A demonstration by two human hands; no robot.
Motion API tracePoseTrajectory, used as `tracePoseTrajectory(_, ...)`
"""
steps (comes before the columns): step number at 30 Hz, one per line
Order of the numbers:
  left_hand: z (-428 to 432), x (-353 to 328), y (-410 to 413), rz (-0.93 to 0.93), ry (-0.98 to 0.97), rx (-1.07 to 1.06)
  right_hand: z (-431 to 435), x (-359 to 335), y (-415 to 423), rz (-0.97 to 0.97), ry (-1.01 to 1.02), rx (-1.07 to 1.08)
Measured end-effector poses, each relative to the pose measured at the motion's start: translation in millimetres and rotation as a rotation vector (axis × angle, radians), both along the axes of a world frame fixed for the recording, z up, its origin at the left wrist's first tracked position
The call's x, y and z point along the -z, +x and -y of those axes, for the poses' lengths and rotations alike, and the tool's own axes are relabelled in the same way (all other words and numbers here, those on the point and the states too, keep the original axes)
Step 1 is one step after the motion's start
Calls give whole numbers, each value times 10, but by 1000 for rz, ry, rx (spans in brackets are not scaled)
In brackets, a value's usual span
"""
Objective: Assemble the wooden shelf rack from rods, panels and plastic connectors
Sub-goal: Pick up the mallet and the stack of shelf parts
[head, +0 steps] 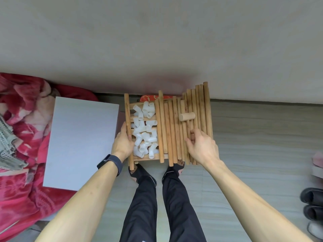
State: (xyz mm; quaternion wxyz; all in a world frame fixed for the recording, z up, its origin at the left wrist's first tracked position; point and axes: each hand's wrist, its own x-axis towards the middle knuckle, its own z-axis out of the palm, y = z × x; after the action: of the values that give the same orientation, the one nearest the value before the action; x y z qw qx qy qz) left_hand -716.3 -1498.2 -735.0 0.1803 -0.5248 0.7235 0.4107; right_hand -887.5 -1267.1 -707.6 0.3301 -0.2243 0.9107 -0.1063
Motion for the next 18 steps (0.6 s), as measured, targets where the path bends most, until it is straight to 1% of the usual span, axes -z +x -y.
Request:
tracePoseTrajectory(2,0,-5,-17,4,15,-24,-46,-56,-39,-4,-33,32)
tracePoseTrajectory(4,12,-11,-43,1,57,-83,-116,-108,-119,-20,-106,125)
tracePoseTrajectory(6,51,-27,-69,-32,142,-229,-201,-144,-264,6,-196,312)
tracePoseTrajectory(7,84,-34,-82,-56,206,-337,-236,-148,-361,60,-247,439)
tracePoseTrajectory(9,156,-28,-95,-85,353,-531,-278,-122,-584,274,-342,699)
tracePoseTrajectory(11,227,-3,-77,-76,492,-631,-292,-38,-811,520,-348,831)
tracePoseTrajectory(13,292,71,-37,-76,583,-669,-305,102,-978,741,-290,842)
tracePoseTrajectory(15,341,164,-1,-83,635,-677,-313,248,-1077,927,-238,829)
tracePoseTrajectory(16,357,193,2,-82,657,-678,-314,306,-1107,994,-223,831)
tracePoseTrajectory(18,378,235,7,-64,687,-674,-316,396,-1147,1040,-211,835)
